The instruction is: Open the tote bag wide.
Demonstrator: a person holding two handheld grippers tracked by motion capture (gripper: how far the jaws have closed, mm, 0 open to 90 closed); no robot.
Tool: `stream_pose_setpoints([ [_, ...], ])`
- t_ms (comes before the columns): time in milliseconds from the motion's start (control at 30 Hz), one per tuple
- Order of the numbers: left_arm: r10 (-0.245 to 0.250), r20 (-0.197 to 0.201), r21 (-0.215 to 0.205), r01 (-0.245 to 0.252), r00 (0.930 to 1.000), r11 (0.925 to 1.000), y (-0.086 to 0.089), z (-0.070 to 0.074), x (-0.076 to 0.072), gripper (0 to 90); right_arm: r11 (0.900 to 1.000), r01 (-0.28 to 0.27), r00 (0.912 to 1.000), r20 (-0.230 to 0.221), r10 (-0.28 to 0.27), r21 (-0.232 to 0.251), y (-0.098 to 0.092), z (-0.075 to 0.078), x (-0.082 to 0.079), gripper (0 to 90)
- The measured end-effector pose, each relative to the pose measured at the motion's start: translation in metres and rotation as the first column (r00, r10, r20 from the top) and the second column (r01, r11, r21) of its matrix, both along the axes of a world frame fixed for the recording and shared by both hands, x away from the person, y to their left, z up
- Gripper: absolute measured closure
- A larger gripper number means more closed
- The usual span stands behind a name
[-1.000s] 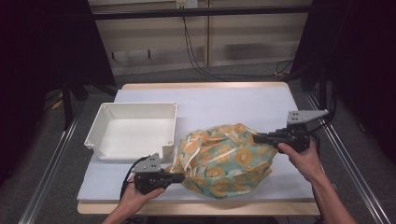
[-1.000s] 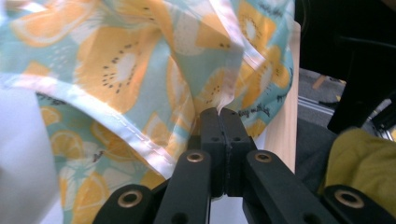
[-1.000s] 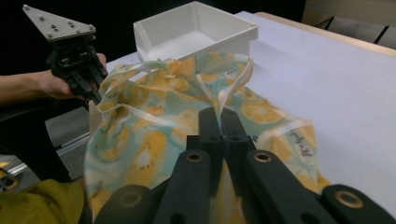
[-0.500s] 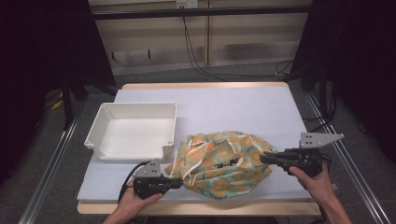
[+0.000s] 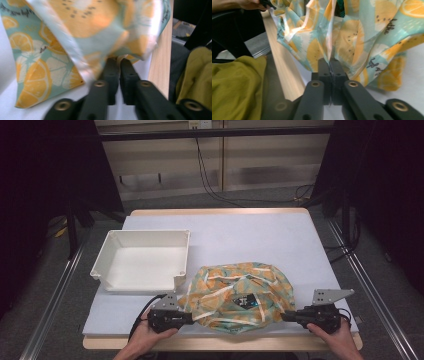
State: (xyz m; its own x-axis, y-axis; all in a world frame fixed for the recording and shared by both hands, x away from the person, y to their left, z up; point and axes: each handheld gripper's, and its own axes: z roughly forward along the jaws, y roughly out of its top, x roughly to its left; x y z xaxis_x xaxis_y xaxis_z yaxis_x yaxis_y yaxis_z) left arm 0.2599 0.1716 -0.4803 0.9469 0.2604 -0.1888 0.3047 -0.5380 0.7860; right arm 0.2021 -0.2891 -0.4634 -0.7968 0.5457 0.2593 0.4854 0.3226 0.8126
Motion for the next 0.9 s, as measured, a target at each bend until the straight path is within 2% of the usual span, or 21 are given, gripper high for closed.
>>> stream_pose_setpoints([
  [67,0.005,0.011,-0.026,-0.005,0.9999,0.9997,0.005,0.006,-0.002,77.7,1.0,0.003,0.9998,0.018,-0.003,0.027,-0.001,0.007,0.0,79.2],
  [100,0.01,0.015,-0.041,-0.01,0.9998,0.9991,0.007,0.008,-0.003,74.9,0.999,0.012,0.9992,0.039,-0.013,0.033,-0.002,0.013,-0.001,74.1],
  [167,0.024,0.016,-0.093,-0.023,0.9996,0.9954,0.01,0.015,-0.005,71.0,0.998,0.018,0.9981,0.059,-0.021,0.056,-0.003,0.023,-0.001,70.7],
  [233,0.043,0.028,-0.12,-0.04,0.9987,0.992,0.013,0.023,-0.006,62.2,0.997,0.031,0.996,0.081,-0.036,0.07,-0.004,0.03,0.001,65.0],
  [267,0.047,0.03,-0.131,-0.043,0.9985,0.9905,0.014,0.028,-0.007,55.8,0.997,0.035,0.9956,0.084,-0.041,0.073,-0.003,0.033,0.003,60.8],
  [300,0.047,0.045,-0.135,-0.041,0.9979,0.99,0.015,0.031,-0.008,54.1,0.996,0.047,0.9943,0.092,-0.054,0.075,-0.002,0.036,0.006,58.7],
  [400,0.068,0.064,-0.18,-0.056,0.9956,0.9822,0.018,0.041,-0.011,49.8,0.997,0.039,0.9939,0.1,-0.046,0.071,0.004,0.044,0.014,54.2],
  [500,0.075,0.075,-0.208,-0.058,0.9944,0.9764,0.022,0.048,-0.011,46.4,0.998,0.029,0.9931,0.112,-0.036,0.061,0.012,0.053,0.025,50.8],
  [533,0.08,0.081,-0.215,-0.061,0.9935,0.9747,0.024,0.05,-0.011,43.5,0.997,0.041,0.9922,0.114,-0.049,0.07,0.016,0.059,0.034,50.6],
  [567,0.095,0.076,-0.23,-0.075,0.9926,0.9702,0.024,0.053,-0.011,43.5,0.997,0.041,0.9922,0.114,-0.049,0.07,0.016,0.059,0.034,50.6],
  [600,0.099,0.078,-0.239,-0.078,0.9921,0.968,0.025,0.055,-0.01,39.2,0.997,0.033,0.9921,0.119,-0.04,0.065,0.021,0.065,0.042,49.0],
  [633,0.1,0.072,-0.25,-0.079,0.9924,0.965,0.025,0.058,-0.008,39.2,0.997,0.033,0.9921,0.119,-0.04,0.065,0.021,0.065,0.042,49.0],
  [700,0.113,0.086,-0.257,-0.087,0.9899,0.9623,0.022,0.063,-0.004,39.2,0.998,0.02,0.9929,0.116,-0.027,0.059,0.029,0.071,0.051,48.4],
  [800,0.118,0.08,-0.289,-0.09,0.9897,0.9529,0.014,0.067,0.005,41.7,1.0,0.001,0.9939,0.11,-0.005,0.031,0.043,0.076,0.065,47.5],
  [867,0.12,0.082,-0.281,-0.093,0.9894,0.9551,0.004,0.067,0.012,42.0,1.0,-0.009,0.9957,0.092,0.009,0.005,0.052,0.075,0.073,47.6],
  [900,0.123,0.077,-0.276,-0.097,0.9893,0.9561,0.001,0.066,0.015,41.3,1.0,-0.009,0.9964,0.084,0.011,-0.024,0.057,0.071,0.078,47.5],
])
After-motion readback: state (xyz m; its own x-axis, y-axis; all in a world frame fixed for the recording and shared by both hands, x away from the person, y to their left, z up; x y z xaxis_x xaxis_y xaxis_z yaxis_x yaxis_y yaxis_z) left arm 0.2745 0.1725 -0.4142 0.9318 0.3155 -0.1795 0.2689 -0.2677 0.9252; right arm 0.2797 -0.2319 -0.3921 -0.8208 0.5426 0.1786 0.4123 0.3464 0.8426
